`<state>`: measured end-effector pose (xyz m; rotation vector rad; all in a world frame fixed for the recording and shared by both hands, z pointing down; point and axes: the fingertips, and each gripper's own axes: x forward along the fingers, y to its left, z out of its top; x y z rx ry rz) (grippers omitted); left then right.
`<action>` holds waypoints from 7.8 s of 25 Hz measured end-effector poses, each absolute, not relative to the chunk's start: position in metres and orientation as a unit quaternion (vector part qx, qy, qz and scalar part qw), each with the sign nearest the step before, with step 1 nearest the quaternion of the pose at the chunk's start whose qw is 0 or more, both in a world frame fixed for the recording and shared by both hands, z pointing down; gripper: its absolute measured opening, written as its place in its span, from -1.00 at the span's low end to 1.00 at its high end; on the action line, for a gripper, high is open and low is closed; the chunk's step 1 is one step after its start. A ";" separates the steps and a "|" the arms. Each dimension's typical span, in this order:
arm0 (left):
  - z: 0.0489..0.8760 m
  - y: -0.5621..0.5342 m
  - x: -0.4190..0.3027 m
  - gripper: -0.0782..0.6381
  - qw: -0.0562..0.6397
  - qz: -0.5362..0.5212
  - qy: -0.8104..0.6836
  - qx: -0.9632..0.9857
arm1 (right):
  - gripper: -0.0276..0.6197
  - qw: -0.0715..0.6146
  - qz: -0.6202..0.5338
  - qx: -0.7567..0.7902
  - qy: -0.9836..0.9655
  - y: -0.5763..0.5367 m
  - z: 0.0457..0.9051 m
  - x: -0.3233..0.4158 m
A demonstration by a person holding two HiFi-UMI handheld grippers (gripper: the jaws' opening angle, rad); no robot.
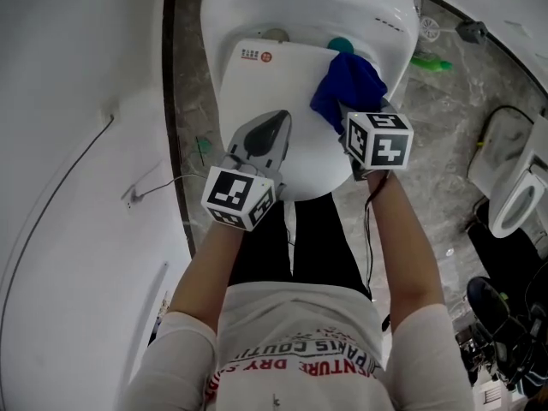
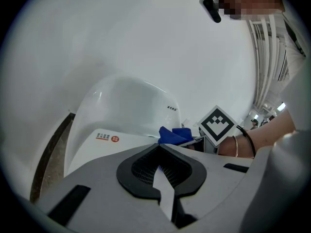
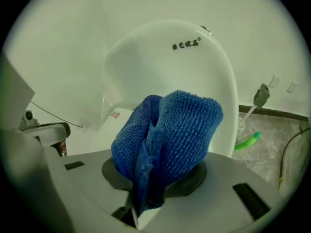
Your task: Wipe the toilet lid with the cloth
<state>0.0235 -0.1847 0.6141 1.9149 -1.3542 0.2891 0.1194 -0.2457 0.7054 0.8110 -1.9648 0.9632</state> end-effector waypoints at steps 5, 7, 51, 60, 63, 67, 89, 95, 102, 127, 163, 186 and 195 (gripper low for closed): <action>0.614 -0.186 0.050 -0.76 0.378 0.124 -0.518 0.757 | -0.62 0.397 0.383 0.338 -0.762 -0.256 0.709 0.160; 0.614 -0.186 0.057 -0.76 0.377 0.129 -0.516 0.759 | -0.62 0.397 0.385 0.341 -0.760 -0.256 0.710 0.173; 0.607 -0.007 -0.181 -0.76 0.401 0.106 -0.580 0.701 | -0.63 0.429 0.401 0.240 -0.773 -0.074 0.722 -0.123; 0.598 -0.032 -0.144 -0.76 0.395 0.087 -0.556 0.726 | -0.63 0.410 0.412 0.256 -0.772 -0.076 0.715 -0.084; 0.597 -0.037 -0.125 -0.76 0.390 0.086 -0.551 0.733 | -0.63 0.405 0.413 0.259 -0.773 -0.075 0.712 -0.064; 0.598 -0.040 -0.099 -0.76 0.390 0.090 -0.551 0.732 | -0.63 0.400 0.418 0.269 -0.770 -0.077 0.708 -0.025; 0.608 -0.049 0.049 -0.76 0.385 0.111 -0.544 0.737 | -0.63 0.417 0.409 0.303 -0.753 -0.097 0.712 0.159; 0.612 -0.061 0.082 -0.76 0.386 0.111 -0.538 0.741 | -0.63 0.442 0.401 0.326 -0.733 -0.105 0.723 0.219; 0.615 -0.057 0.099 -0.76 0.386 0.128 -0.534 0.741 | -0.63 0.459 0.407 0.359 -0.703 -0.109 0.744 0.273; 0.598 0.082 -0.095 -0.76 0.376 0.129 -0.568 0.721 | -0.63 0.396 0.394 0.334 -0.759 0.014 0.669 0.030; 0.617 0.107 -0.076 -0.76 0.378 0.114 -0.568 0.723 | -0.63 0.428 0.392 0.294 -0.759 0.077 0.733 0.040; 0.623 0.090 0.068 -0.76 0.384 0.107 -0.560 0.727 | -0.63 0.445 0.403 0.328 -0.729 0.056 0.745 0.214; 0.627 0.114 0.070 -0.76 0.386 0.121 -0.535 0.742 | -0.63 0.449 0.400 0.390 -0.697 0.062 0.742 0.246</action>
